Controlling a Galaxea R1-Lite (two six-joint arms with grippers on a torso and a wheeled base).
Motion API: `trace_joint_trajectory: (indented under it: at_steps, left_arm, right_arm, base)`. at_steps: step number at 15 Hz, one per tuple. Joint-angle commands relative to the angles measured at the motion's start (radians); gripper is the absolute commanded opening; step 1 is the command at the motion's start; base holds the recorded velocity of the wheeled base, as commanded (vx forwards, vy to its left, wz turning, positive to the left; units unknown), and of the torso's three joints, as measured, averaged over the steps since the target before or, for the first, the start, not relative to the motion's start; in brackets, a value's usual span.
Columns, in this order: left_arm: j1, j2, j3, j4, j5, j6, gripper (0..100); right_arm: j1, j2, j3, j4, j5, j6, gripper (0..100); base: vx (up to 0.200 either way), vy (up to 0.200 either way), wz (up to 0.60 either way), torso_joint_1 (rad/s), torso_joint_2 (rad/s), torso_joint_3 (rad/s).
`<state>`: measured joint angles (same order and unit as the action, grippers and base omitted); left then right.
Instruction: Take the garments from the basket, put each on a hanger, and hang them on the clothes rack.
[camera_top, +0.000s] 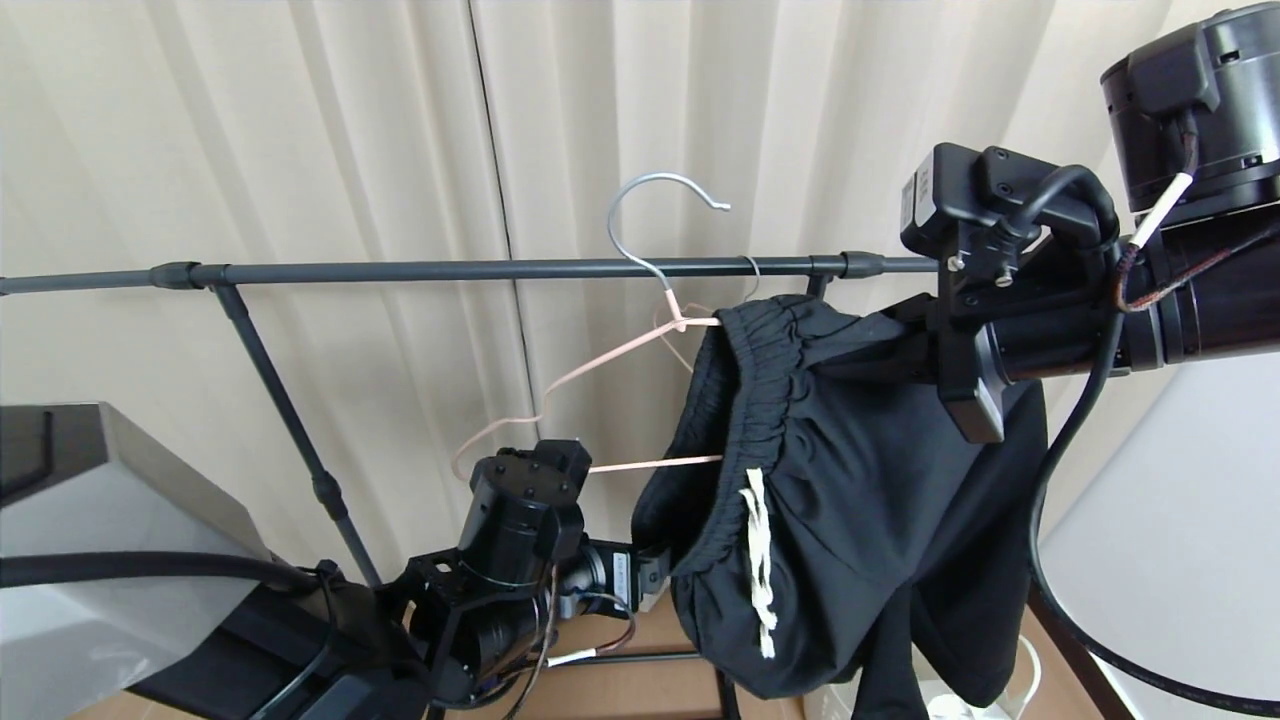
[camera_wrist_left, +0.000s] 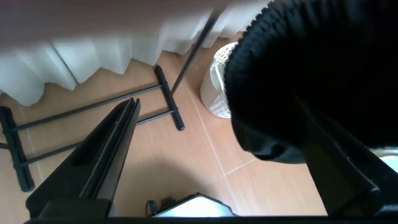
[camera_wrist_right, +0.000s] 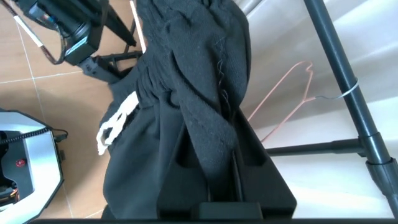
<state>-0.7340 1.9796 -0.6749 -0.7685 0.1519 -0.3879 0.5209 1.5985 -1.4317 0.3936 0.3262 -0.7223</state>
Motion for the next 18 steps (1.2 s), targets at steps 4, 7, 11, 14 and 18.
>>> trace_joint_trajectory:
  at_steps: [4,7,11,14,18]
  left_arm:
    - [-0.007,0.025,0.017,-0.014,0.012,0.003,0]
    - [-0.007,-0.038,0.029,-0.015,0.012,0.007,0]
    - [-0.005,-0.082,0.074,-0.052,0.012,0.075,0]
    - [-0.005,-0.082,0.152,-0.183,0.011,0.149,0]
    - [0.002,-0.087,0.232,-0.313,0.015,0.211,0]
  right_arm:
    - [-0.001,-0.011,0.007,0.001,-0.001,0.001,0]
    - [-0.004,-0.015,0.022,0.001,-0.001,0.001,0]
    - [-0.005,-0.009,0.031,-0.001,-0.001,0.001,0]
    - [-0.009,-0.005,0.033,-0.001,0.001,0.015,0]
    - [-0.047,-0.014,0.056,-0.001,0.004,0.024,0]
  base:
    - [0.000,0.000,0.00,0.000,0.00,0.000]
    - [0.000,0.000,0.00,0.000,0.00,0.000]
    - [0.000,0.000,0.00,0.000,0.00,0.000]
    - [0.000,0.000,0.00,0.000,0.00,0.000]
    - [0.000,0.000,0.00,0.000,0.00,0.000]
